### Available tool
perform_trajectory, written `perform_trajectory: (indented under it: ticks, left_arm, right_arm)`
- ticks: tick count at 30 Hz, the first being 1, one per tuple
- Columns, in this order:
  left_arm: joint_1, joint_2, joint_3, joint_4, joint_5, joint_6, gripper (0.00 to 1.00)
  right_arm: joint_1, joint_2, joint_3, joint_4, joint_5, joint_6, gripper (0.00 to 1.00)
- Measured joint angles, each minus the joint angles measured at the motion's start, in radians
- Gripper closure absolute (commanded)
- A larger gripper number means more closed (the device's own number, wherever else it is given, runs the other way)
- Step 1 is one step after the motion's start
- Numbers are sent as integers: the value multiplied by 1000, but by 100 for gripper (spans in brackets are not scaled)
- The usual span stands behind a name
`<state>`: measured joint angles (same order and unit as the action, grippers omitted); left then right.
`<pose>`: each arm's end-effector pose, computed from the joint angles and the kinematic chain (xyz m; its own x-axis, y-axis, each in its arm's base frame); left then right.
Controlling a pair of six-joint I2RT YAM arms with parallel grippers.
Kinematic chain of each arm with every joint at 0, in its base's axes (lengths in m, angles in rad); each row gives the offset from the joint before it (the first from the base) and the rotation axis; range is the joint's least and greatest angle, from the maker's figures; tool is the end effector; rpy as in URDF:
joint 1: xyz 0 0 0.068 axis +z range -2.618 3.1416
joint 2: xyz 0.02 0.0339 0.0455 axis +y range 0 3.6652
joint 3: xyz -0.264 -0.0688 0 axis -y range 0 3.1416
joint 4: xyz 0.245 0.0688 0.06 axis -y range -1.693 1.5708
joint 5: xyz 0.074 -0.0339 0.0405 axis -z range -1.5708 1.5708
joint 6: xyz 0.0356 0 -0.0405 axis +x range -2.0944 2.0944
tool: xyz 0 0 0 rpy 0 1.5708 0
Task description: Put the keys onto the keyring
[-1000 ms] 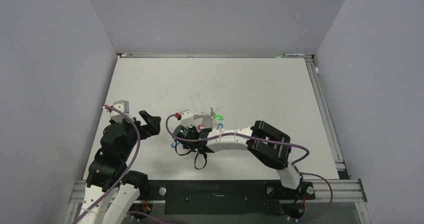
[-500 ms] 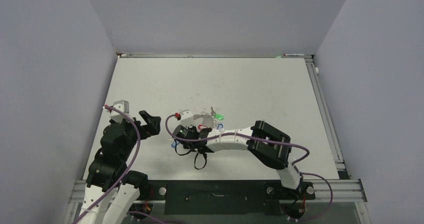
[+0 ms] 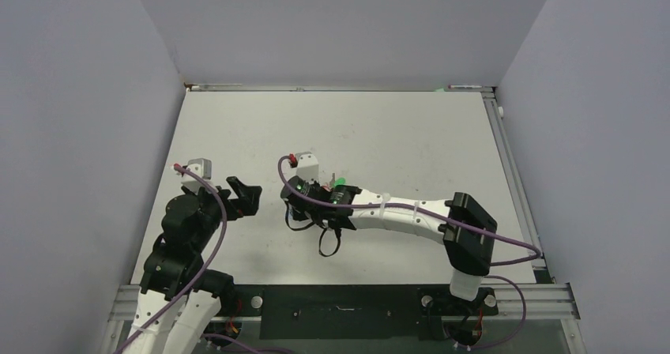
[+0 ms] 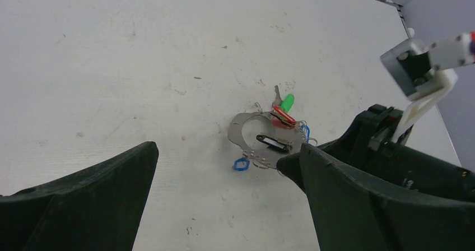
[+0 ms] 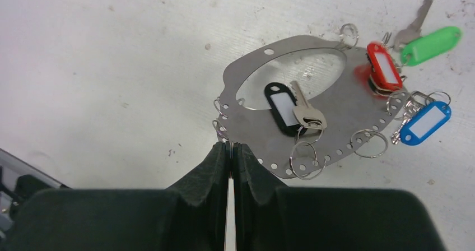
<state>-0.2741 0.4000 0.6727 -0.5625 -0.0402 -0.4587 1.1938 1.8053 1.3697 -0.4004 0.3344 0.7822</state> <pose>0.0982 -0.0261 0.3088 -0.3500 -0.3612 -0.8643 0.0875 0.9061 -0.4140 0.1585 0.3685 0.2414 -0.7557 -0.1001 -0.6472 -0.3730 0.8780 0.2998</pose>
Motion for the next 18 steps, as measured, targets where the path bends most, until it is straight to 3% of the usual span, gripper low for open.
perform_trajectory:
  ticks: [11, 14, 18]
  left_arm:
    - [0, -62, -140, 178, 134, 29, 0]
    - [-3, -101, -191, 256, 190, 50, 8]
    - [-17, -124, -246, 363, 292, 92, 10]
  right_arm:
    - [-140, -108, 99, -221, -222, 80, 95]
    - [-184, -135, 102, -273, -312, 77, 95]
    - [-220, -164, 126, -323, -409, 58, 95]
